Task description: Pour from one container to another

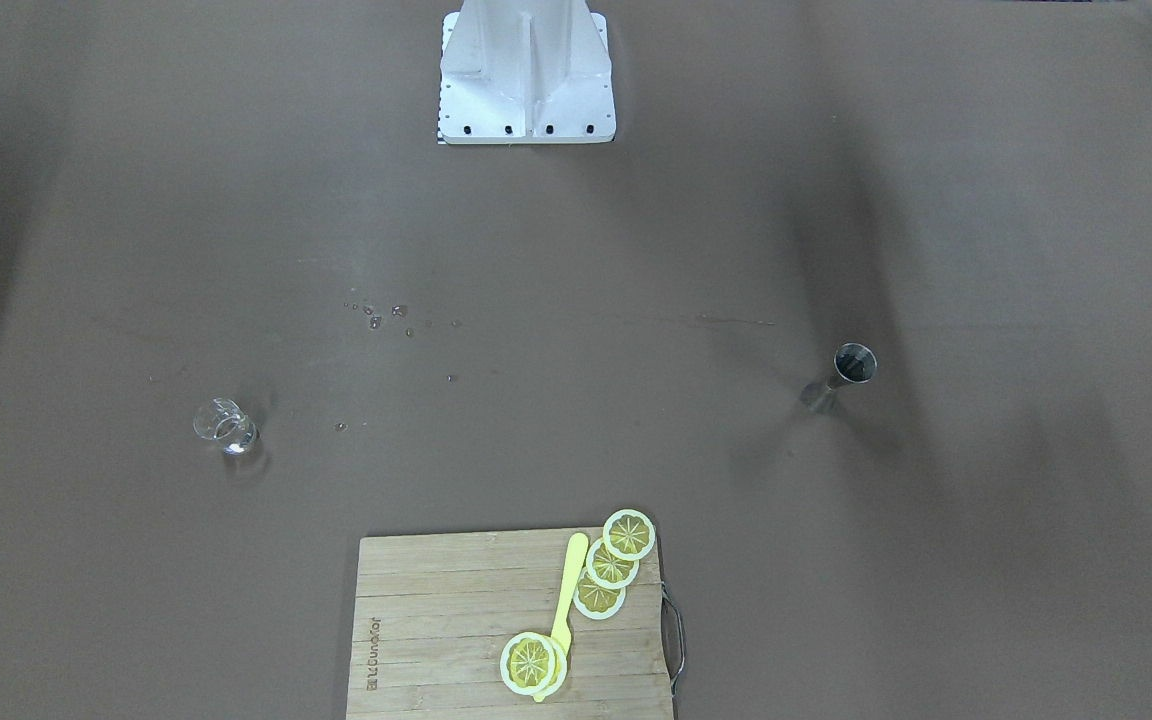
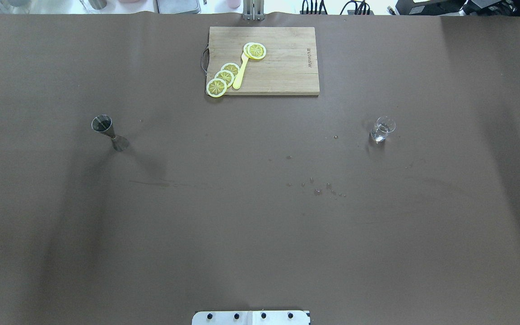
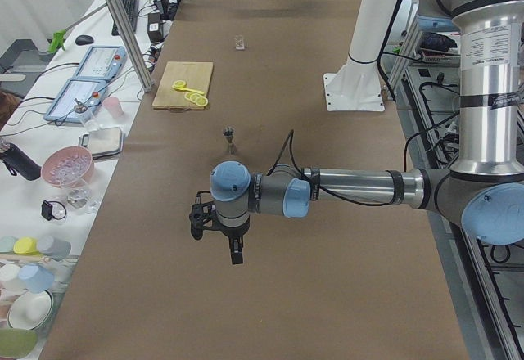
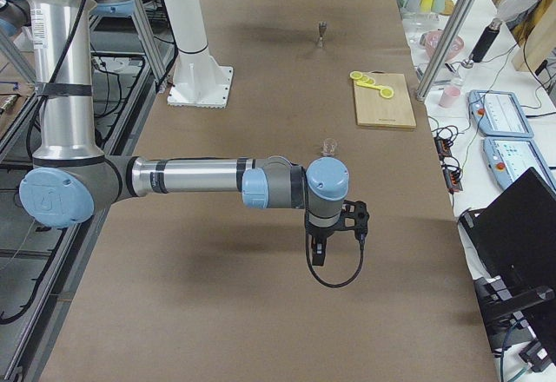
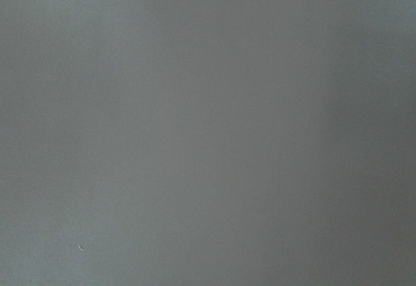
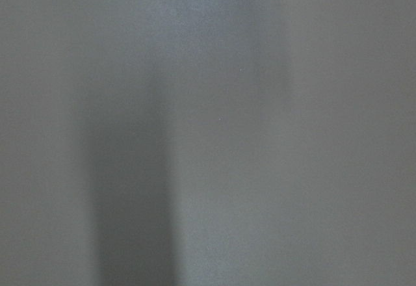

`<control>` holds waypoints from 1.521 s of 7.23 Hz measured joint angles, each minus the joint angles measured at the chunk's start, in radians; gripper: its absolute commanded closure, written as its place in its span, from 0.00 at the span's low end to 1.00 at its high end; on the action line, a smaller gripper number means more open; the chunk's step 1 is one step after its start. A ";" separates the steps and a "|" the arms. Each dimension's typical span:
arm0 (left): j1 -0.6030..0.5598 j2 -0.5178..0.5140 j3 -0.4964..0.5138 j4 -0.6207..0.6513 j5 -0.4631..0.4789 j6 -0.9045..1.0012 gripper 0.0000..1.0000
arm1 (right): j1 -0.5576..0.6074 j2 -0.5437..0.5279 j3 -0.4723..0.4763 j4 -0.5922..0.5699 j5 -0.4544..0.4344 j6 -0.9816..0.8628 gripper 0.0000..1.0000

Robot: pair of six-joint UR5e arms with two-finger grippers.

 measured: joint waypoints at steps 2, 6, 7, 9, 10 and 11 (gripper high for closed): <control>0.000 -0.001 0.000 0.000 -0.001 0.000 0.01 | 0.000 0.000 0.001 0.001 -0.002 0.000 0.00; 0.000 -0.002 0.000 0.000 -0.001 0.000 0.01 | 0.000 -0.005 0.004 0.008 -0.005 -0.007 0.00; 0.000 -0.002 0.000 0.000 -0.001 0.000 0.01 | 0.000 -0.007 0.006 0.012 -0.005 -0.011 0.00; 0.000 -0.003 0.000 0.000 0.000 0.000 0.01 | 0.000 -0.011 0.007 0.014 0.000 -0.011 0.00; 0.000 -0.003 0.000 0.000 0.000 0.000 0.01 | 0.000 -0.015 0.003 0.014 -0.001 -0.012 0.00; 0.000 -0.003 0.000 0.000 0.000 0.000 0.01 | 0.000 -0.021 0.000 0.014 -0.002 -0.012 0.00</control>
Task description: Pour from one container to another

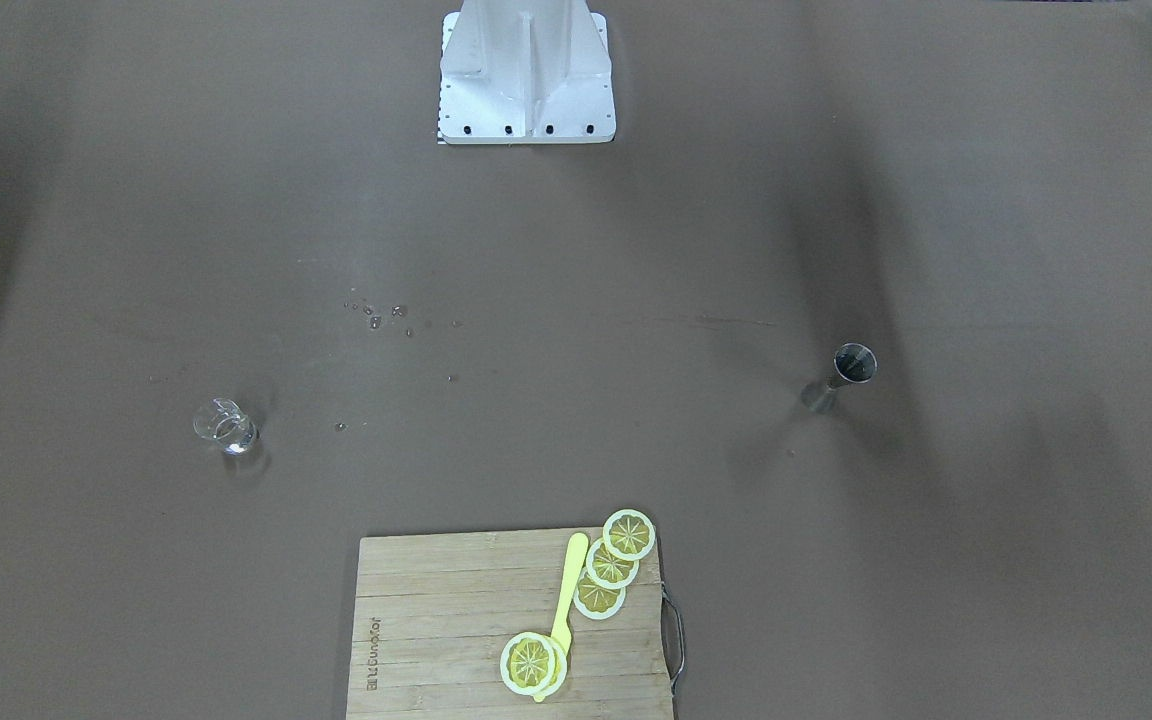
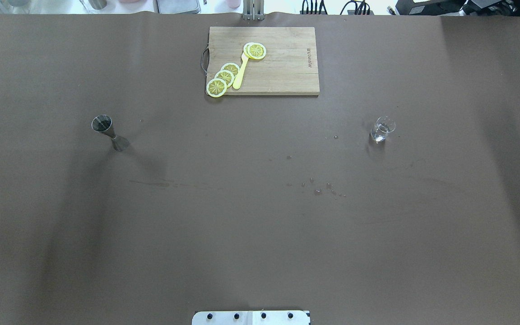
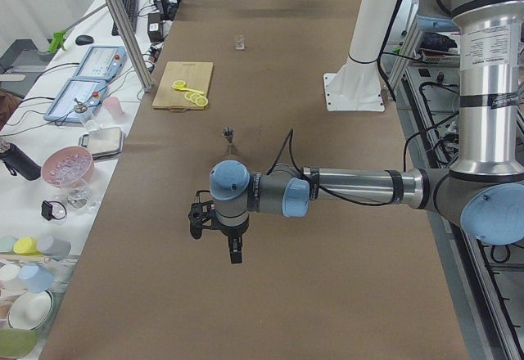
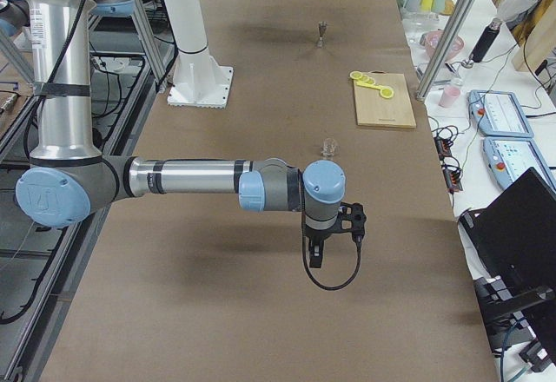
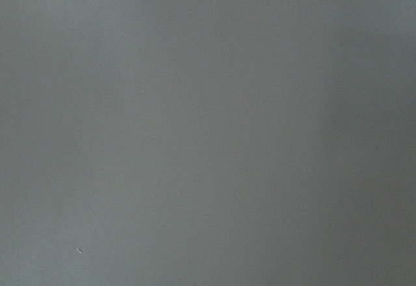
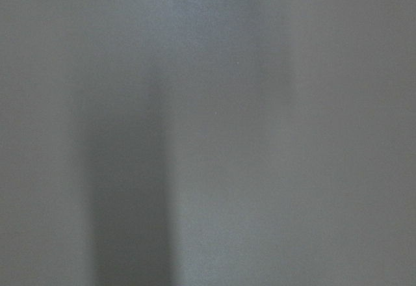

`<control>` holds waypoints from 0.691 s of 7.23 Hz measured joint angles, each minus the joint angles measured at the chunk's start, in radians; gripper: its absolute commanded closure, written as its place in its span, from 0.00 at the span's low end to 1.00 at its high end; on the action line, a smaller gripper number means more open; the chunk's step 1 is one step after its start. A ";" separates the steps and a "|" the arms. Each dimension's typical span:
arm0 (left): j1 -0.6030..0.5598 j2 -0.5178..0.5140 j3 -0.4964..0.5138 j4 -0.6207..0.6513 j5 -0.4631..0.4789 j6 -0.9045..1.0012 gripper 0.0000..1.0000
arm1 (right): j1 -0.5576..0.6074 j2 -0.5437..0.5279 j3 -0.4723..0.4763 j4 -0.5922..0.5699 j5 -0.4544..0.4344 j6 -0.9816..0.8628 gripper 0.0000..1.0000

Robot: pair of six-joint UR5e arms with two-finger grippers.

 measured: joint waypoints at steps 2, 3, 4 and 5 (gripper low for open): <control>0.000 0.000 0.000 0.000 0.000 0.000 0.01 | 0.000 -0.009 -0.003 0.021 -0.002 -0.001 0.00; 0.000 -0.001 -0.001 0.000 0.000 0.000 0.01 | 0.000 -0.011 -0.012 0.056 -0.003 -0.002 0.00; 0.000 -0.002 -0.001 0.000 0.000 0.000 0.01 | 0.000 -0.012 -0.023 0.085 -0.003 -0.003 0.00; 0.000 -0.002 -0.001 0.000 -0.001 0.000 0.01 | 0.000 -0.012 -0.031 0.099 -0.002 -0.004 0.00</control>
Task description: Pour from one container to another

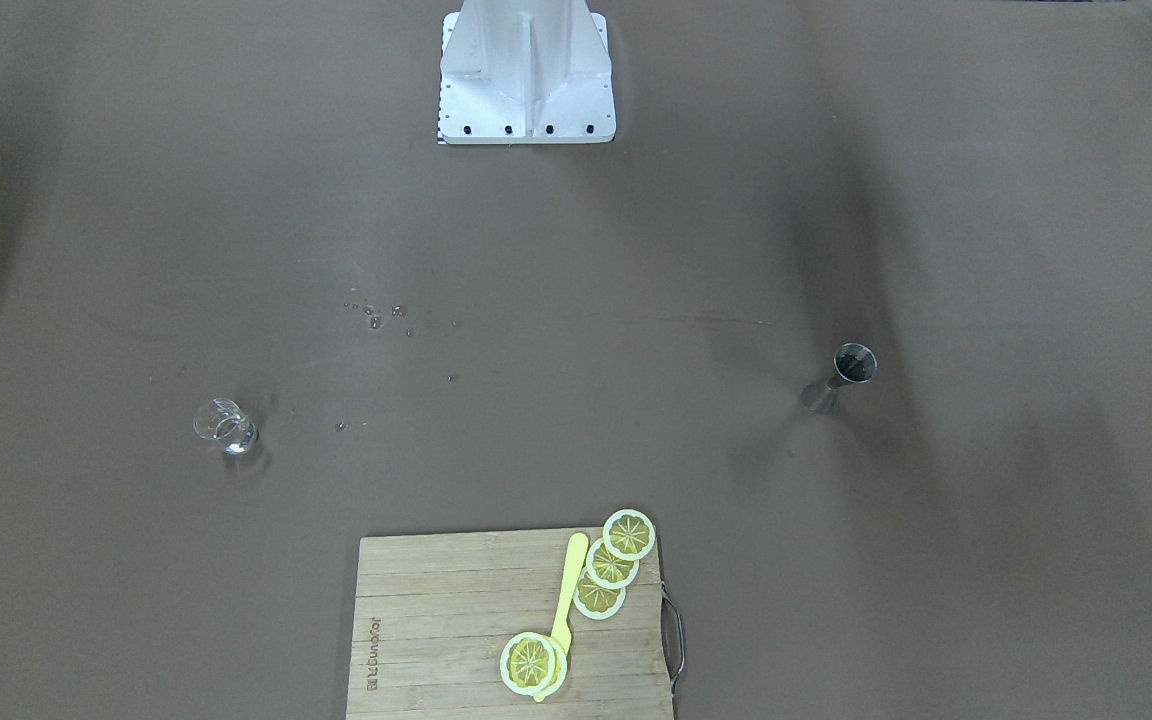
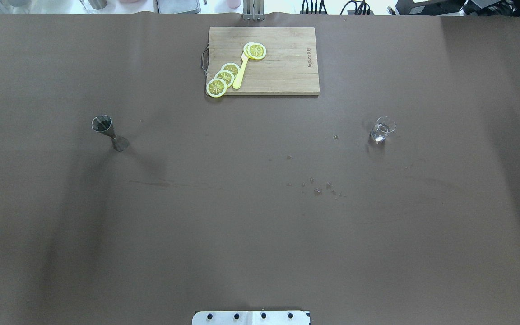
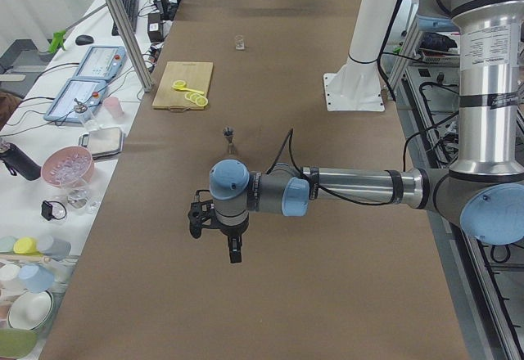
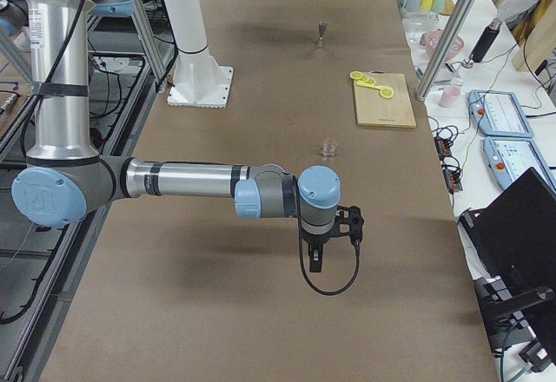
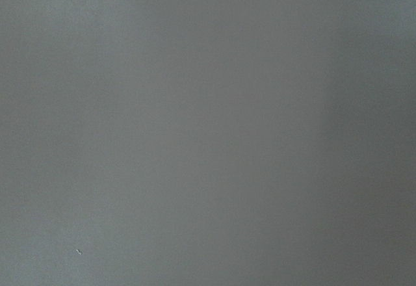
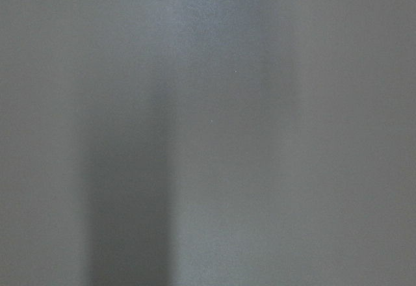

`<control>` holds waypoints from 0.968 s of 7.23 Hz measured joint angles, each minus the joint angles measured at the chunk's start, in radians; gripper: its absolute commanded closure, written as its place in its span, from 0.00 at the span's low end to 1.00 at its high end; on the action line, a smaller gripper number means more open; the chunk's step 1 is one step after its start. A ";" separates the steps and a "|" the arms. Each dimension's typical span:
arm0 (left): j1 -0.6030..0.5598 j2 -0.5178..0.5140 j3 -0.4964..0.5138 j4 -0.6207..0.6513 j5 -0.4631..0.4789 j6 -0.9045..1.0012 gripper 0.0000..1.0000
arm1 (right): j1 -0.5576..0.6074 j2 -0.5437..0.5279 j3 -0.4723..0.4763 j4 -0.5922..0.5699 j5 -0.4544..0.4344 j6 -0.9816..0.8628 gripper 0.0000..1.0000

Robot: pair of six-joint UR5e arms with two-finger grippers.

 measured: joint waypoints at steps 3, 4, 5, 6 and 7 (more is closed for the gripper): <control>0.000 -0.001 0.001 0.000 -0.001 0.000 0.01 | -0.018 0.010 -0.005 0.014 0.004 -0.001 0.00; 0.000 -0.001 0.001 0.000 -0.002 0.000 0.01 | -0.036 0.013 -0.005 0.034 0.004 -0.001 0.00; 0.000 -0.001 0.001 0.000 -0.003 0.000 0.01 | -0.051 0.014 -0.005 0.058 0.004 -0.005 0.00; 0.000 -0.001 0.002 0.000 -0.004 0.000 0.01 | -0.064 0.014 -0.005 0.077 0.003 -0.038 0.00; 0.000 -0.001 0.002 0.000 -0.004 0.000 0.01 | -0.076 0.015 -0.005 0.089 0.004 -0.103 0.00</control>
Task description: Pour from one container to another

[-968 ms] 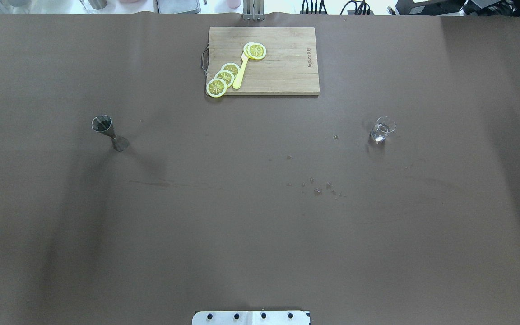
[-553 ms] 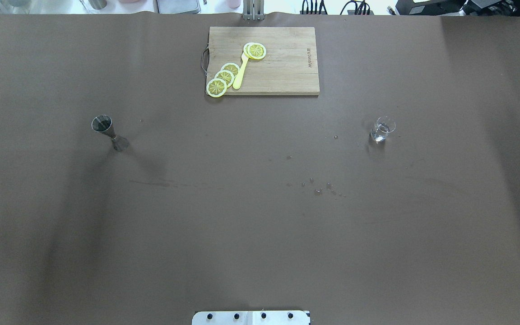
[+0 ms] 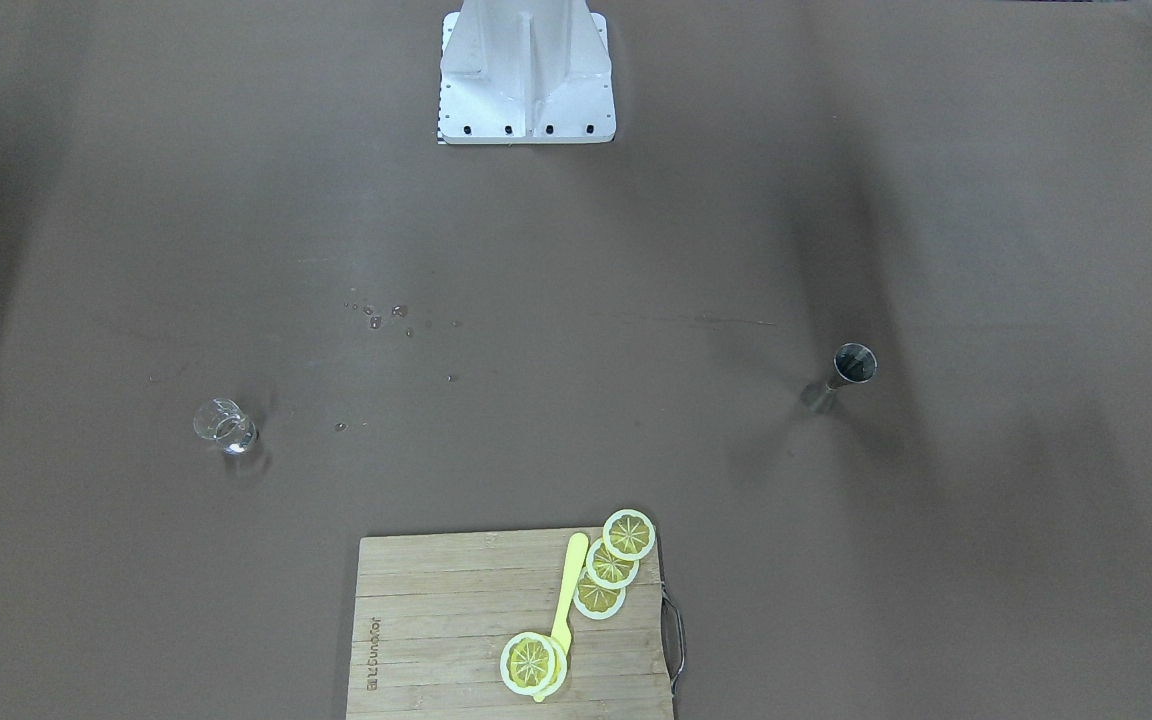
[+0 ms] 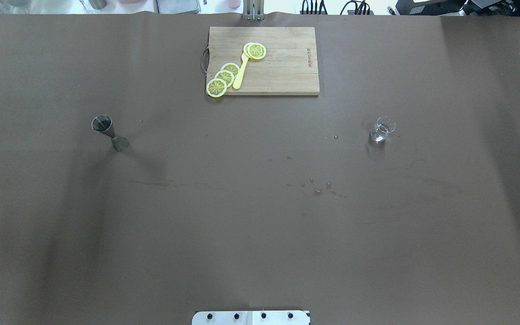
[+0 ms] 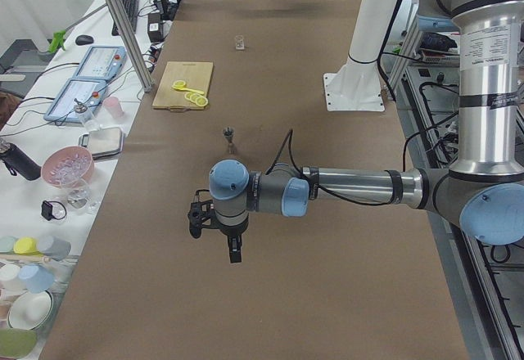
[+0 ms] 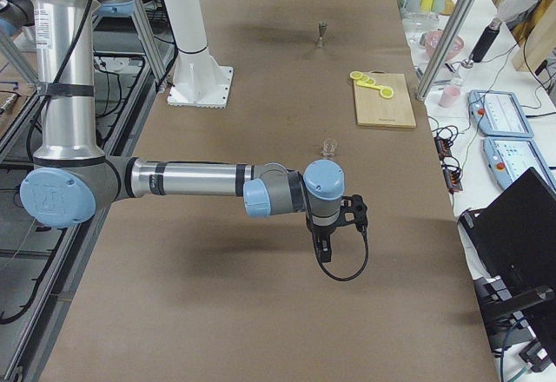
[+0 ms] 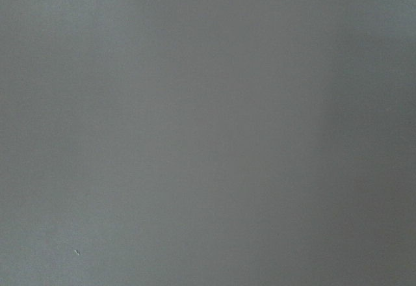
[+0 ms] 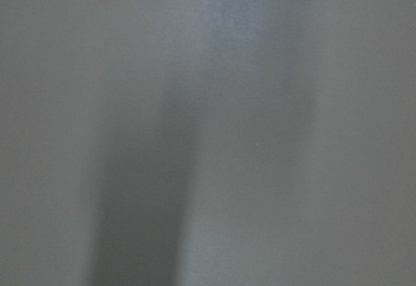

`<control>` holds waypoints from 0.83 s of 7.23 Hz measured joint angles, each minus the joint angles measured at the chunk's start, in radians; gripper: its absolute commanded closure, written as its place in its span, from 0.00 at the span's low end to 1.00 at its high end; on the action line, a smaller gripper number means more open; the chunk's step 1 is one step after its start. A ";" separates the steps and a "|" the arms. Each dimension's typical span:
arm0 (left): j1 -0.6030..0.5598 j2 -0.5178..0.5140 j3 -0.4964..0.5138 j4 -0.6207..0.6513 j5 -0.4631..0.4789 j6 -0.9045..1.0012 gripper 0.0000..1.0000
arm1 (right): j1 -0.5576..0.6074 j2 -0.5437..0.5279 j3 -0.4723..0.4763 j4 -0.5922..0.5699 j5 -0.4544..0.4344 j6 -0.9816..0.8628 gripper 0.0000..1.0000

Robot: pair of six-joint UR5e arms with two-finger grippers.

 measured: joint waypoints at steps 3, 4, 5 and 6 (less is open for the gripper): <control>0.000 0.000 0.001 0.000 -0.001 0.000 0.01 | -0.016 0.025 -0.002 0.008 0.029 -0.065 0.01; 0.002 -0.001 0.000 -0.001 -0.001 0.000 0.01 | -0.022 0.052 -0.003 0.007 0.057 -0.046 0.02; 0.002 -0.002 0.000 -0.001 -0.001 0.000 0.01 | -0.032 0.083 -0.002 0.007 0.083 -0.022 0.02; 0.003 -0.002 0.000 -0.002 -0.002 -0.001 0.01 | -0.051 0.111 -0.002 0.009 0.094 -0.009 0.02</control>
